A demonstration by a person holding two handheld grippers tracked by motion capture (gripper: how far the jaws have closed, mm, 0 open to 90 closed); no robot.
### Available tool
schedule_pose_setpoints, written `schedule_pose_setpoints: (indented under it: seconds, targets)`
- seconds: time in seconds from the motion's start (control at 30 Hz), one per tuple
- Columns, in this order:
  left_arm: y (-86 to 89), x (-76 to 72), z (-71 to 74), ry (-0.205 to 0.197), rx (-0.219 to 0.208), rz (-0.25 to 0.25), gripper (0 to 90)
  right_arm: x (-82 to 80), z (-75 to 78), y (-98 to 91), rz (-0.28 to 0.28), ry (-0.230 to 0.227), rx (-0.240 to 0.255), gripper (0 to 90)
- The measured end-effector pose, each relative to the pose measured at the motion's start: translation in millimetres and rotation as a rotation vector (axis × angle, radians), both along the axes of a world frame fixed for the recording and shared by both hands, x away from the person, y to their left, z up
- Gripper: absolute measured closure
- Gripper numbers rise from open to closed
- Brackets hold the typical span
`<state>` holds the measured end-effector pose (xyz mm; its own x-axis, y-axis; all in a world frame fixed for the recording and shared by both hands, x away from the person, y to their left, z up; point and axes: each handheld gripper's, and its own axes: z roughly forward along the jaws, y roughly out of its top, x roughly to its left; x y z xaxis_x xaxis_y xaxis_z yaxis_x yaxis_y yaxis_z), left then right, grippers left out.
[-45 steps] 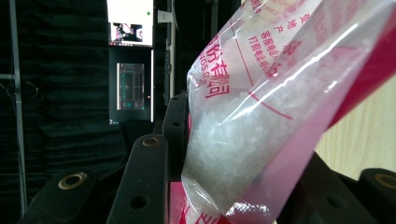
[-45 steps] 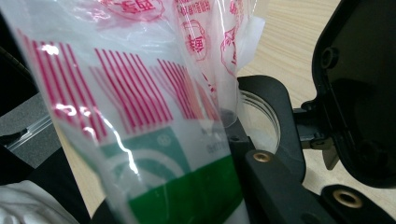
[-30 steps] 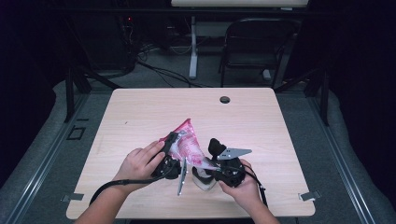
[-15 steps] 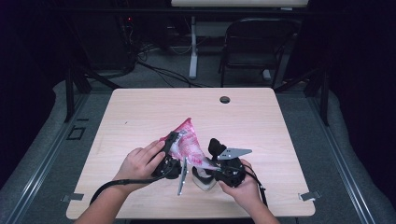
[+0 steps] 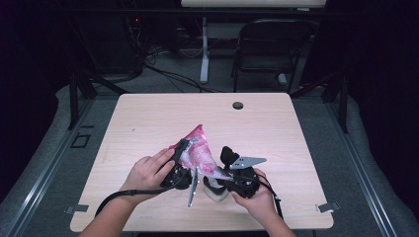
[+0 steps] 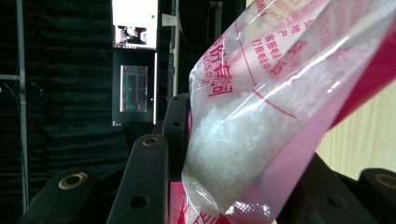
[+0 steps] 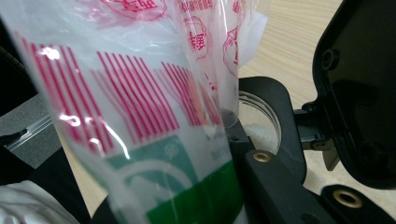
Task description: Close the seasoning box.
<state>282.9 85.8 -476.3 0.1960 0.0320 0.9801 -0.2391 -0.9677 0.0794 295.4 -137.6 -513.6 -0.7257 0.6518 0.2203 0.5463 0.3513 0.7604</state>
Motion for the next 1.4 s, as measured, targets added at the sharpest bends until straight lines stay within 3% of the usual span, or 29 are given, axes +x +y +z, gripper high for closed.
schedule_pose_setpoints:
  seconds: [1.4]
  targets:
    - [-1.3,-0.2,2.0,-0.008,0.002,-0.007,68.9,-0.1,-0.3,0.6,0.002,0.005,-0.004,90.0]
